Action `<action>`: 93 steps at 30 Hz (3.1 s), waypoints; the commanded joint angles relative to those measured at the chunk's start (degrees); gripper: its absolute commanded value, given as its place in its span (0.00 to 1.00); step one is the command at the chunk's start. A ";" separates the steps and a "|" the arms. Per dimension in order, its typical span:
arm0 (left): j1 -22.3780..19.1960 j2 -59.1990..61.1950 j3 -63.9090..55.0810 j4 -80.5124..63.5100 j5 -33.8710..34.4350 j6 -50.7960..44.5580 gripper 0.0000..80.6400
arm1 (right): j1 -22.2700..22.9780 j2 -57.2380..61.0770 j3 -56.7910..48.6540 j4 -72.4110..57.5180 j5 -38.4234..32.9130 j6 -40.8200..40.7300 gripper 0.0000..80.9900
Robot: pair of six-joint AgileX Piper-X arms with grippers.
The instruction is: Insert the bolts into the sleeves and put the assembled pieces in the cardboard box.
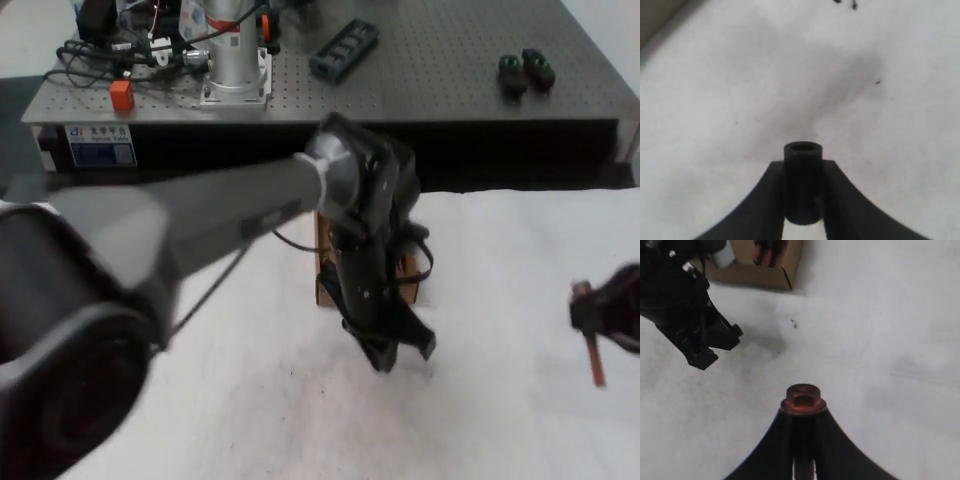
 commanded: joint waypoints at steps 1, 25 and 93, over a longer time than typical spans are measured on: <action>-0.22 -10.43 6.26 -8.22 0.95 -2.54 0.01 | 0.08 -0.21 -0.24 -3.64 -3.43 1.85 0.08; -0.22 -56.64 55.56 -61.15 15.25 -18.10 0.01 | 22.46 5.96 -0.24 -42.31 -2.65 21.22 0.08; 8.14 3.70 -2.56 -30.24 -11.49 -12.88 0.01 | 5.87 -33.63 11.82 15.32 7.45 6.43 0.08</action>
